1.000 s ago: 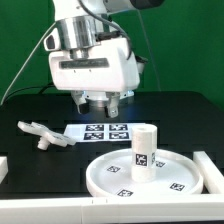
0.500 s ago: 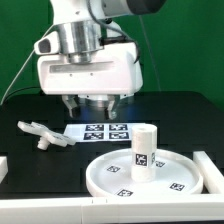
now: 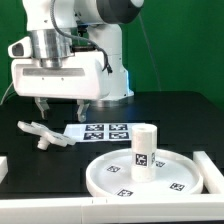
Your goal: Assemble round table
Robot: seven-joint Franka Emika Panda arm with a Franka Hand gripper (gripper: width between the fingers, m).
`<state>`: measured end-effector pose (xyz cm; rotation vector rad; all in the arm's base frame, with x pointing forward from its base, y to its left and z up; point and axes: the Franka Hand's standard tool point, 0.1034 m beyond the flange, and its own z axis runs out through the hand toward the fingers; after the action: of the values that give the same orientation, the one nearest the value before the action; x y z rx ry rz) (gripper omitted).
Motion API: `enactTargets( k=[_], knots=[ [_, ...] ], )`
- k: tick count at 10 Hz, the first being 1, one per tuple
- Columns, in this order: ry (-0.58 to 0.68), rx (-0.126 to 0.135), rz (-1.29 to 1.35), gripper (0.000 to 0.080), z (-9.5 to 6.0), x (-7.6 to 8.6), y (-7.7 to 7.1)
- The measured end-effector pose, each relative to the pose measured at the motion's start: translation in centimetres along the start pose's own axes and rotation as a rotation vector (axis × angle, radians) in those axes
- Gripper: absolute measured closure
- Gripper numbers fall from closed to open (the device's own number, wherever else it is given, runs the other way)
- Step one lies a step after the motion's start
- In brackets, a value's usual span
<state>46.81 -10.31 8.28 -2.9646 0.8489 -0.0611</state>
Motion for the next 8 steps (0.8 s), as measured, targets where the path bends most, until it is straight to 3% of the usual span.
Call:
enactTargets(
  k=[1, 3, 4, 6, 8],
  knots=[
    [-0.001, -0.002, 0.000, 0.0151, 0.1, 0.0, 0.2],
    [-0.013, -0.040, -0.039, 0.0151, 1.3, -0.6, 3.9],
    [-0.014, -0.056, -0.033, 0.0151, 1.8, -1.0, 5.0],
    [-0.014, -0.060, -0.031, 0.0151, 1.9, -0.8, 5.8],
    [-0.015, -0.061, -0.036, 0.0151, 2.0, -0.9, 5.7]
  ],
)
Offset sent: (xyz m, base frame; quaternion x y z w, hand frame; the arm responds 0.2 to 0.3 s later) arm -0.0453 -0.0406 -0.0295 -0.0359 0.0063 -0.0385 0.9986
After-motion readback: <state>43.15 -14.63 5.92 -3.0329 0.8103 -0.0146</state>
